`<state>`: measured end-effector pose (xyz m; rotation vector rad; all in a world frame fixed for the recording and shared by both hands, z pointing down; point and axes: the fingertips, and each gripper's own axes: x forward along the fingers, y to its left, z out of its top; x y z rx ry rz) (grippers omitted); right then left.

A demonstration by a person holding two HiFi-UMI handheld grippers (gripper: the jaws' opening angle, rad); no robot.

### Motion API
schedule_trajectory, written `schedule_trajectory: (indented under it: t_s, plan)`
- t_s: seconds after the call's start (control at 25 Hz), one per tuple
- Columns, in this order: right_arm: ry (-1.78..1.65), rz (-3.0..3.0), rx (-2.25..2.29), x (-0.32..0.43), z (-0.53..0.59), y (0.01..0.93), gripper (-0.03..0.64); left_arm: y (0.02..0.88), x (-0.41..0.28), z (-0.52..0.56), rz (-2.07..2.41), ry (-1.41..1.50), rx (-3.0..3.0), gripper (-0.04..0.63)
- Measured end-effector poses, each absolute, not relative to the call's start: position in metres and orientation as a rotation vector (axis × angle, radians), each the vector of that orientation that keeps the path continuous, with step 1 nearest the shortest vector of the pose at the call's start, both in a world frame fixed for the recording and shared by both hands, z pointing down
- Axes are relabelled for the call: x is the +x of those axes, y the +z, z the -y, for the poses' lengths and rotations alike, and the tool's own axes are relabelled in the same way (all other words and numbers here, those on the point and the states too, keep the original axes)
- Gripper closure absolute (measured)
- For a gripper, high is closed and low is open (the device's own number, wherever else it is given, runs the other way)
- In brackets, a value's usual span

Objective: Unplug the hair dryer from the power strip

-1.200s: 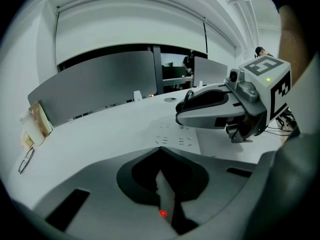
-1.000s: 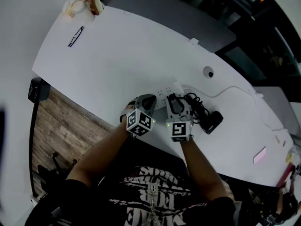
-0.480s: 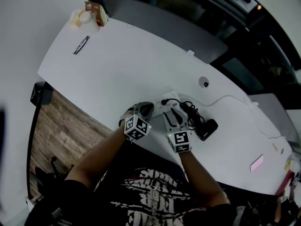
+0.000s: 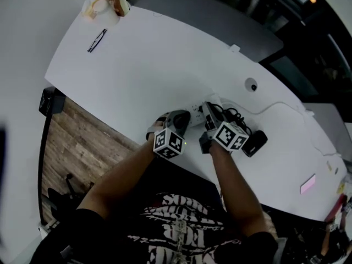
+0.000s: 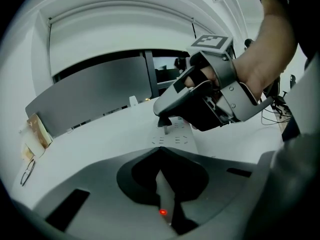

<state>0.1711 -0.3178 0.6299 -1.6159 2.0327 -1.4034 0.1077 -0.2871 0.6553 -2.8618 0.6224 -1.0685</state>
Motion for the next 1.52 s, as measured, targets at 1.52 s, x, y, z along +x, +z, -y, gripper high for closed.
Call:
schedule_trajectory:
  t_s: [1.52]
  plan:
    - [-0.555, -2.271, -2.18, 0.168, 0.278, 0.608, 0.529, 0.65, 0.122, 0.252, -0.312, -1.326, -3.567, 0.571]
